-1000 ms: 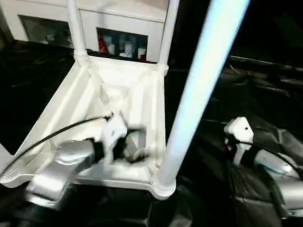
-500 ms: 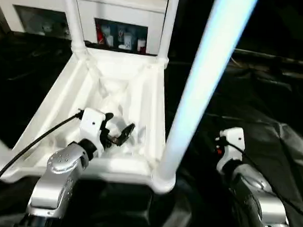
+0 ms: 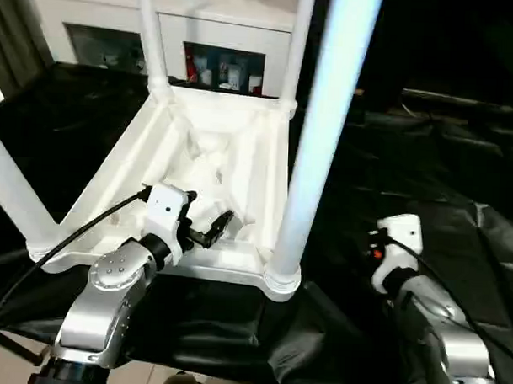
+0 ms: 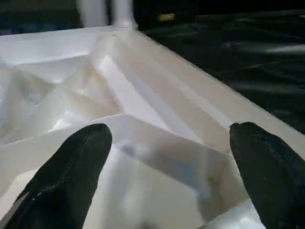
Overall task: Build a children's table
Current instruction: Rotate leg to tighten
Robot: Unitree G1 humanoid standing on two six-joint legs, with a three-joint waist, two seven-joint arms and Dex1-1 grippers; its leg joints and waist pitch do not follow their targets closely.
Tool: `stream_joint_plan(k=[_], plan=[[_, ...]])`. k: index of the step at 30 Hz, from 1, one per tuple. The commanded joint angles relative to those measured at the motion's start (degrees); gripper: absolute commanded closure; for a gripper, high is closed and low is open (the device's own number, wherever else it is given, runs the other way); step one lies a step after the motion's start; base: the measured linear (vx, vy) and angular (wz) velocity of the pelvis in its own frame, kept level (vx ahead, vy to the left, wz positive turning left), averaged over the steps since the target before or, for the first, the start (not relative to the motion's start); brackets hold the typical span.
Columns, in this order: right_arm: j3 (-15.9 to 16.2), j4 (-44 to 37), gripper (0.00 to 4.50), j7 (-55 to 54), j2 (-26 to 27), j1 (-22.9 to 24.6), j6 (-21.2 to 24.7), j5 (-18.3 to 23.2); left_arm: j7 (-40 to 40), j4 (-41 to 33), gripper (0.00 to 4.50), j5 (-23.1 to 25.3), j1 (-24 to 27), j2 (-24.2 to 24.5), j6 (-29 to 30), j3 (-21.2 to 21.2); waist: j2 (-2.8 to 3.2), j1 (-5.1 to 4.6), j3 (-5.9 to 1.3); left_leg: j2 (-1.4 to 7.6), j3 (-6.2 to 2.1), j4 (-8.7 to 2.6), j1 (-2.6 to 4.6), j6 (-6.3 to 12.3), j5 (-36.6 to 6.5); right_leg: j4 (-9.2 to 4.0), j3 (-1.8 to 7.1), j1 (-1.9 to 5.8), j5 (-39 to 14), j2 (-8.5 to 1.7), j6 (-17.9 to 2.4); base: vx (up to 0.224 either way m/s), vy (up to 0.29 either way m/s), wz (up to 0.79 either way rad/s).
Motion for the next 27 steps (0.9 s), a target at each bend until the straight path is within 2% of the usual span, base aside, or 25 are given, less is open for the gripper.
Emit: stream_joint_plan(k=[1,3,4,5,6,7,8,9,10,13,15,16,17,19,21,24,25,26,27], plan=[[1.0,-0.8,1.42,2.8,-2.1,-0.4,-1.0,-1.1,-6.8,-1.2,0.06,-3.5,-0.4,1.7,0.1,-1.3,0.21,-0.26,-2.67,2.1,-0.56,-5.11,0.51,-1.13,-15.7,-6.36,2.85,1.18,-12.2,-3.41,-6.8,0.0,0.0,0.0],[1.9,-1.1,1.42,6.3,-4.4,-0.4,-2.3,-1.2,-14.0,-2.9,0.06,-8.0,-0.4,4.1,3.6,-2.5,0.33,-0.32,-3.0,2.07,-0.37,-4.99,0.5,-0.85,-13.2,-5.83,2.8,1.3,-7.4,-3.36,-8.0,0.0,0.0,0.0],[2.1,-1.3,1.42,7.8,-5.4,-0.4,-2.3,-1.0,-15.9,-3.2,0.06,-8.0,-0.5,5.3,3.8,-3.3,0.31,-0.4,-2.97,2.04,-0.28,-4.97,0.39,-0.69,-12.5,-5.72,2.78,1.33,-5.8,-3.25,-8.3,0.0,0.0,0.0],[3.0,-2.0,1.42,14.9,-10.7,-0.9,-2.8,-0.3,-24.5,-3.9,0.06,-6.8,-1.4,11.0,3.8,-7.6,-0.4,-0.36,-2.95,1.86,-0.17,-4.79,0.36,0.33,-11.5,-5.68,2.81,1.55,-4.4,-3.18,-8.5,0.0,0.0,0.0],[3.3,-2.1,1.42,17.9,-13.2,-1.2,-3.3,-0.3,-27.1,-3.6,0.06,-5.5,-2.0,13.0,3.6,-9.4,-0.5,-0.43,-2.93,2.03,0.01,-4.69,0.31,1.45,-10.5,-5.48,2.97,1.51,-3.3,-3.15,-8.4,0.0,0.0,0.0],[3.4,-2.1,1.42,18.5,-13.7,-1.3,-3.5,-0.4,-27.7,-3.5,0.06,-5.4,-2.1,13.4,3.7,-9.8,-0.4,-0.44,-2.91,1.93,0.06,-4.63,0.38,1.75,-10.3,-5.51,2.96,1.55,-2.8,-3.07,-8.4,0.0,0.0,0.0],[3.9,-2.0,1.42,22.4,-17.2,-1.8,-5.0,-0.9,-31.8,-3.4,0.06,-5.0,-3.0,16.0,5.1,-12.1,-0.68,-0.52,-2.85,1.94,0.23,-4.54,0.4,2.2,-9.3,-5.41,3.06,1.64,-1.4,-3.2,-8.7,0.0,0.0,0.0],[4.0,-2.1,1.42,23.1,-17.8,-1.9,-5.3,-1.0,-32.6,-3.5,0.06,-5.1,-3.1,16.4,5.5,-12.4,-0.74,-0.48,-2.95,1.98,0.41,-4.32,0.5,2.61,-8.4,-5.18,3.17,1.62,-0.5,-3.32,-9.2,0.0,0.0,0.0],[4.4,-2.4,1.42,26.0,-19.8,-2.1,-5.7,-0.5,-34.3,-3.0,0.06,-3.9,-3.9,17.7,4.7,-13.6,-1.02,-0.73,-2.84,1.95,0.55,-4.35,0.29,2.78,-7.8,-5.21,3.21,1.7,0.1,-3.39,-9.7,0.0,0.0,0.0],[5.6,-3.1,1.42,29.8,-22.2,-2.4,-6.9,-0.6,-35.7,-1.0,0.06,0.5,-5.6,20.3,2.5,-16.0,-1.01,-0.78,-2.9,2.13,0.56,-4.22,0.7,3.36,-8.7,-5.3,3.32,1.64,-0.5,-3.36,-10.1,0.0,0.0,0.0],[6.6,-3.5,1.42,31.1,-22.9,-2.5,-7.5,-0.9,-36.0,0.5,0.21,0.6,-6.7,20.4,2.3,-16.0,-1.22,-0.95,-2.71,2.03,0.62,-4.29,0.62,3.11,-9.7,-5.46,3.36,1.68,-2.5,-3.47,-10.4,0.0,0.0,0.0],[6.7,-3.5,1.42,31.3,-23.0,-2.5,-7.5,-0.9,-35.9,0.8,0.21,0.7,-6.9,20.4,2.2,-16.0,-1.28,-0.98,-2.7,2.09,0.66,-4.33,0.74,2.94,-10.2,-5.55,3.39,1.6,-3.3,-3.46,-10.5,0.0,0.0,0.0],[8.2,-4.6,1.42,33.2,-23.6,-2.8,-7.6,-0.7,-34.5,4.3,0.41,2.1,-9.3,19.8,0.3,-16.4,-1.4,-0.87,-2.55,2.15,0.75,-4.38,0.94,2.68,-11.6,-5.81,3.49,1.37,-5.8,-3.51,-10.8,0.0,0.0,0.0],[8.5,-4.9,1.42,33.7,-23.7,-2.9,-7.6,-0.4,-34.5,5.4,0.45,2.7,-10.0,19.5,-0.8,-16.7,-1.46,-0.81,-2.59,2.21,0.71,-4.4,1.04,2.5,-12.3,-5.88,3.54,1.34,-6.9,-3.5,-10.7,0.0,0.0,0.0],[8.9,-5.2,1.42,34.4,-23.6,-3.3,-7.5,-0.1,-35.3,6.8,0.75,2.2,-11.1,18.6,-1.2,-16.8,-1.82,-0.68,-2.7,2.32,0.68,-4.37,0.94,2.53,-11.1,-5.58,3.58,1.46,-5.3,-3.67,-11.0,0.0,0.0,0.0],[9.3,-5.2,1.42,35.6,-23.4,-3.7,-7.7,0.1,-37.0,7.6,0.96,1.3,-11.9,17.6,-0.4,-17.4,-1.59,-0.54,-2.83,2.31,0.78,-4.22,1.03,2.87,-10.0,-5.38,3.59,1.35,-3.4,-3.66,-11.9,0.0,0.0,0.0],[9.4,-5.2,1.42,35.7,-23.4,-3.7,-7.7,0.0,-37.0,7.6,0.96,1.3,-11.9,17.5,-0.4,-17.5,-1.67,-0.55,-2.83,2.32,0.76,-4.23,1.0,2.89,-9.9,-5.34,3.57,1.4,-3.1,-3.66,-12.0,0.0,0.0,0.0],[9.6,-5.3,1.42,36.0,-23.6,-3.7,-7.8,-0.1,-37.6,7.9,1.24,1.3,-11.8,17.4,-0.6,-17.8,-1.74,-0.56,-2.87,2.31,0.78,-4.19,1.0,2.99,-9.9,-5.26,3.57,1.43,-2.5,-3.63,-12.1,0.0,0.0,0.0],[9.6,-5.6,1.42,36.2,-23.8,-3.5,-7.7,0.1,-37.8,8.0,1.24,1.3,-11.7,17.4,-0.9,-17.9,-1.76,-0.58,-2.88,2.29,0.78,-4.16,0.97,3.08,-9.8,-5.27,3.58,1.47,-2.4,-3.63,-12.1,0.0,0.0,0.0]])
